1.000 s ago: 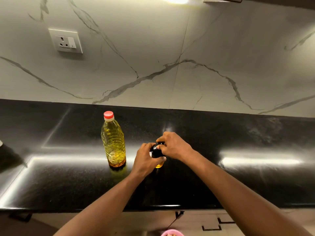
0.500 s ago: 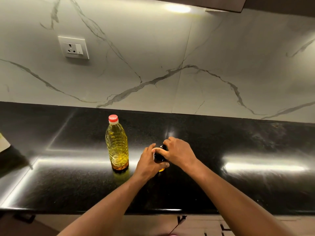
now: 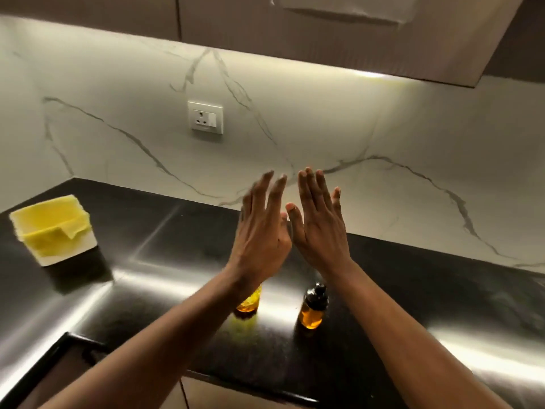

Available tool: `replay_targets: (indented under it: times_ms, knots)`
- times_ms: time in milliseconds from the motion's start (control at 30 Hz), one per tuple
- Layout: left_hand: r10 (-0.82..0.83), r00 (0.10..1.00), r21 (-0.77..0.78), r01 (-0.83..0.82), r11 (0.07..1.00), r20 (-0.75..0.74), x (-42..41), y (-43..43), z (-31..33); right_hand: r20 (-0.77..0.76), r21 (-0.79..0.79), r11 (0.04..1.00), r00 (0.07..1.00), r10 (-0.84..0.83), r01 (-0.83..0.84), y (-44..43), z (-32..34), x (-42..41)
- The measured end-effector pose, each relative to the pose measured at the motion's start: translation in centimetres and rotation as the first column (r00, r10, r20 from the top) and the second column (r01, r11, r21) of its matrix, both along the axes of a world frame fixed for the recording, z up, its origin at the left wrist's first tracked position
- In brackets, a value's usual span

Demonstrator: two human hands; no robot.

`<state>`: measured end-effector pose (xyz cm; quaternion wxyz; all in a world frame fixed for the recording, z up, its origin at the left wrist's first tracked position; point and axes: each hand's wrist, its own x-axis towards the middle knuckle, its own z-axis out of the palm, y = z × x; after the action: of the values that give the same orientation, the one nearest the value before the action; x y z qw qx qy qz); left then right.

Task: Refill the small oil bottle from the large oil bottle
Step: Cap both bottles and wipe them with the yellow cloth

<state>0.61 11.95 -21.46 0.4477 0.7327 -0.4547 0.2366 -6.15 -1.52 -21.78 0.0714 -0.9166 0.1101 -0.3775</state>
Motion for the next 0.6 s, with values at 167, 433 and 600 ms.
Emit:
replay_targets:
  times_ms: [167, 433, 600]
  knots:
    - [0.212, 0.974, 0.018, -0.214, 0.977, 0.083, 5.6, 4.7, 3.0, 0.067, -0.04, 0.993, 0.991, 0.118, -0.115, 4.0, 3.6, 5.1]
    - [0.44, 0.888, 0.096, -0.453, 0.886, 0.131, 14.0, 16.1, 2.7, 0.056, -0.098, 0.943, 0.944, 0.325, -0.319, 12.9, 5.3, 14.6]
    - [0.504, 0.857, 0.221, -0.514, 0.829, 0.106, 19.2, 23.8, 1.3, -0.03, -0.138, 0.909, 0.919, 0.392, -0.393, 19.6, 4.2, 21.8]
